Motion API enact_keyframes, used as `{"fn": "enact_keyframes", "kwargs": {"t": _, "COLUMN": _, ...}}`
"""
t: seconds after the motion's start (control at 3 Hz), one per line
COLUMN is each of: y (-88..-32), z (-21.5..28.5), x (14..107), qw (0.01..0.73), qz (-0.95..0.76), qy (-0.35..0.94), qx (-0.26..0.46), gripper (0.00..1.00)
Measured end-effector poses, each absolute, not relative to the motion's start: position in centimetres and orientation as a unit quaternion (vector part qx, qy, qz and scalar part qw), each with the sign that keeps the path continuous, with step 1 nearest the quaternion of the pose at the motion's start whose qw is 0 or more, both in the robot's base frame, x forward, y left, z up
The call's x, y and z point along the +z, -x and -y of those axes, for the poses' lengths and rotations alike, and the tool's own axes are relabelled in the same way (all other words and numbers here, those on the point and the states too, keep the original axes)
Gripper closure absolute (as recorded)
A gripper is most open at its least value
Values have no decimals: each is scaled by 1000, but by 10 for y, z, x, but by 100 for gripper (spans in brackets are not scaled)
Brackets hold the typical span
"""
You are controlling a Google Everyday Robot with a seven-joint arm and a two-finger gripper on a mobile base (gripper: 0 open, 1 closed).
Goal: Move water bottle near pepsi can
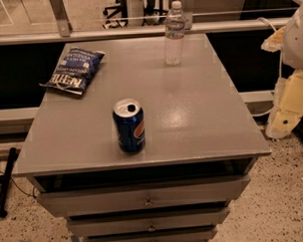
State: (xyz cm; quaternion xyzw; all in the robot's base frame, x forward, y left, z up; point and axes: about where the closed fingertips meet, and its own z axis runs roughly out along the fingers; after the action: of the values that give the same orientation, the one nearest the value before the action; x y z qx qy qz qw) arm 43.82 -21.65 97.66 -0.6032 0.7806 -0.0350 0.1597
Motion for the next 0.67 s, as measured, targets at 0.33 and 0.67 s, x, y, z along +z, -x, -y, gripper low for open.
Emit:
{"fn": "enact_keyframes", "kwargs": {"t": 0.33, "y": -438, "z": 217, "x": 977, "qw": 160, "qz": -781, "qy": 603, "qx": -35, "gripper": 0}}
{"fn": "enact_keyframes", "kwargs": {"t": 0.67, "y": -439, "z": 220, "x": 979, "qw": 170, "qz": -781, "qy": 600, "qx": -29, "gripper": 0}}
